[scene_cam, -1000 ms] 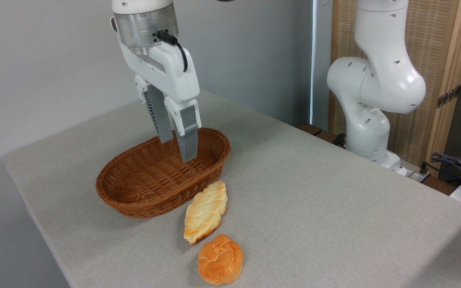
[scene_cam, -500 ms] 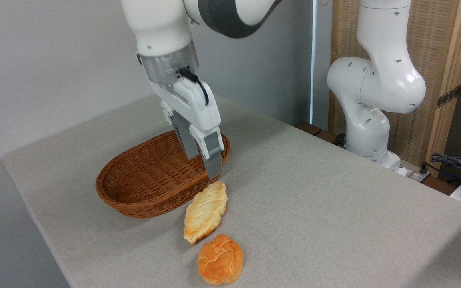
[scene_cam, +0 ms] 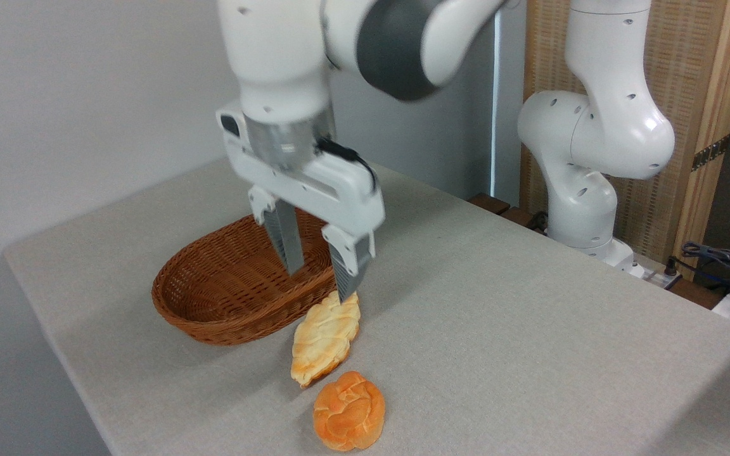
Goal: Put bread into the basket
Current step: 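Move the open gripper down over the elongated pale bread roll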
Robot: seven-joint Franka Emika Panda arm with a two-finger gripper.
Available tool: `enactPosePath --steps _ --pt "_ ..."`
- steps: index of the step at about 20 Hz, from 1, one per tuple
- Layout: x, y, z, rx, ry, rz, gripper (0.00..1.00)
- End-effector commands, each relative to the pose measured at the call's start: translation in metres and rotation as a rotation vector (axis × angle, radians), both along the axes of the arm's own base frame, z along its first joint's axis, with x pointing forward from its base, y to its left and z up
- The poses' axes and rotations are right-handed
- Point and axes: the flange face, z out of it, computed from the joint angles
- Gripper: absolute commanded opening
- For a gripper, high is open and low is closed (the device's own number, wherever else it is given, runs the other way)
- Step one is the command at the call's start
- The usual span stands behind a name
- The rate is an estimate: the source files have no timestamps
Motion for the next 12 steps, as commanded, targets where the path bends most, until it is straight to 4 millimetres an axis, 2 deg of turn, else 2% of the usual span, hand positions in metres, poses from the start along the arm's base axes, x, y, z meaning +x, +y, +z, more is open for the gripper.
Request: enactPosePath --steps 1,5,8,12 --pt "-0.002 0.008 -0.020 -0.031 -0.038 0.259 1.00" --pt "0.000 0.011 -0.044 -0.031 -0.065 0.440 1.00" --pt "-0.001 0.005 -0.054 -0.028 -0.066 0.445 1.00" --pt "-0.004 -0.004 -0.078 -0.019 -0.060 0.434 1.00"
